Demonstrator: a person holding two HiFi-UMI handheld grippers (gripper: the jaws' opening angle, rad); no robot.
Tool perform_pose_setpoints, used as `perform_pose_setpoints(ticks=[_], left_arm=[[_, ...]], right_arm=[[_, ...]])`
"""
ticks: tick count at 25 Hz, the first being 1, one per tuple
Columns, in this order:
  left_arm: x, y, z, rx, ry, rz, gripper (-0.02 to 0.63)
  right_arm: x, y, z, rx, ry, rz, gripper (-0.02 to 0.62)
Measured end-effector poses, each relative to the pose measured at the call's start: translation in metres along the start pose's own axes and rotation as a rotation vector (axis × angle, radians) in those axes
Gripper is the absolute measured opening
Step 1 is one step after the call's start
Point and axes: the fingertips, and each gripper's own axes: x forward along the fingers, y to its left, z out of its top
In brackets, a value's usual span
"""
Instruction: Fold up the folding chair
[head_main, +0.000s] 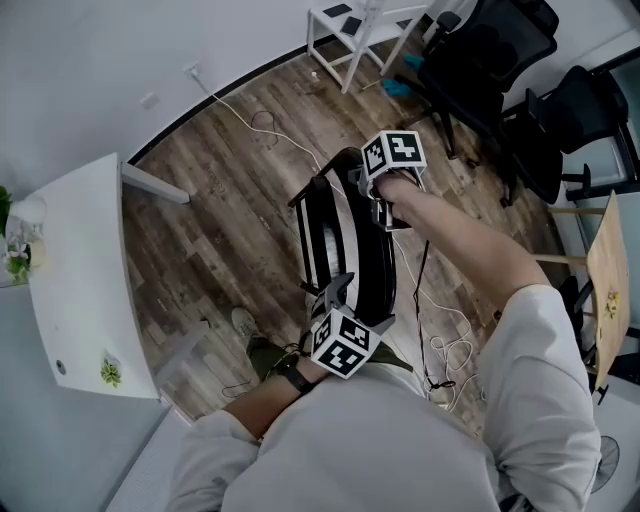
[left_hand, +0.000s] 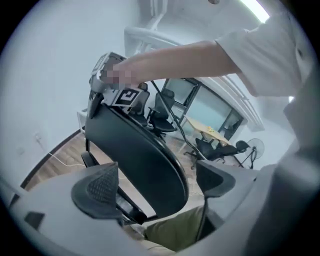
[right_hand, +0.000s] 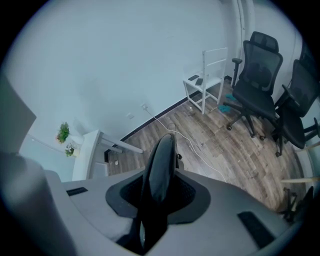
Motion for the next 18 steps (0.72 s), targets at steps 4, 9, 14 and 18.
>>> perform_pose_setpoints(ticks=[4, 9, 14, 18], left_arm=[[0.032, -0.006, 0.003, 0.112, 0.042, 0.198, 0.474], [0.061, 0.01, -0.008, 0.116, 0.044, 0.35, 0.474], [0.048, 0.023, -0.014, 0.11, 0.054, 0.383, 0.453], [0.024, 0.036, -0.028, 0.087, 0.087, 0.399, 0.421]], right_arm=[[0.001, 0.005, 0.0, 0.018, 0.009, 0.01, 0.109], [0.005, 0.023, 0.0, -0.002, 0.0, -0.008, 0.11], [0.01, 0.037, 0.002, -0.055, -0.009, -0.058, 0.091], [0.019, 0.061, 0.0, -0.057, 0.001, -0.086, 0.087]])
